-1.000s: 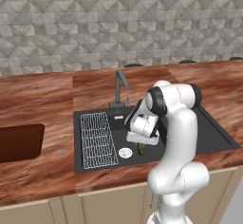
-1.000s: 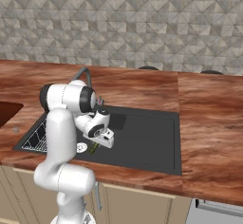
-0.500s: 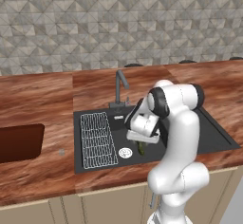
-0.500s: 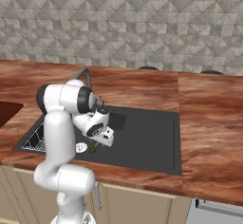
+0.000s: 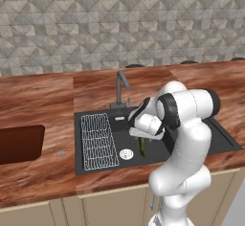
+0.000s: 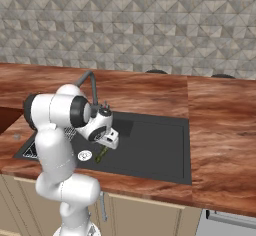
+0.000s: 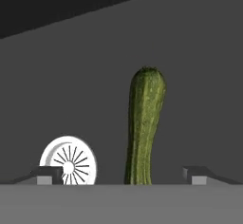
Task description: Pick up all produce items and place them in the sink. Turn on the sink faucet to wash them. Then turn the sink off and put them in the tray.
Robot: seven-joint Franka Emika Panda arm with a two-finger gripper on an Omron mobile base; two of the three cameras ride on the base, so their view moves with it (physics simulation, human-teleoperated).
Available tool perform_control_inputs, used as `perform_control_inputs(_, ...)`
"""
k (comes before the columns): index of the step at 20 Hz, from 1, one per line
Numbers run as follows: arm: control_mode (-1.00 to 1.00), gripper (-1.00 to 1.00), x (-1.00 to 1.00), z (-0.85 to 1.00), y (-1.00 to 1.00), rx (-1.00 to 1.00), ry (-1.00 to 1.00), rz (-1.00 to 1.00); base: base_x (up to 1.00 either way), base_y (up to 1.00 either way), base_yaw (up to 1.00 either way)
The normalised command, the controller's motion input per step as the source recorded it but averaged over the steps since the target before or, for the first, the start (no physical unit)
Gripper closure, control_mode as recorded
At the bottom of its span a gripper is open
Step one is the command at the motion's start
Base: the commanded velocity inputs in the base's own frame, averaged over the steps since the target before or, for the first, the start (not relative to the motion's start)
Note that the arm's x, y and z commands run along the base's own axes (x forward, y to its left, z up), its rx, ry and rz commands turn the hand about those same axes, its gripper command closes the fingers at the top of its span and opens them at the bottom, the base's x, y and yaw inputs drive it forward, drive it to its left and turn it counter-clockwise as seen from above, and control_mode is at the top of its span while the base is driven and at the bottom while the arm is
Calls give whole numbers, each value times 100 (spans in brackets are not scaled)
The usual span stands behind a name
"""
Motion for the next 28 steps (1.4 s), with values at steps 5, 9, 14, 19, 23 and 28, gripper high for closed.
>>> perform_control_inputs(5,-100,-100,-19,64,-2,0,-9,1,0,0,0)
perform_control_inputs(9,-100,-100,-19,64,-4,0,-11,1,0,0,0)
perform_control_inputs(14,-100,-100,-23,59,-8,0,-13,1,0,0,0)
perform_control_inputs(19,-100,-100,-28,63,-7,0,-14,1,0,0,0)
perform_control_inputs(23,-100,-100,-18,65,-6,0,-12,2,0,0,0)
perform_control_inputs(28,-100,-100,-19,53,-12,0,-17,3,0,0,0)
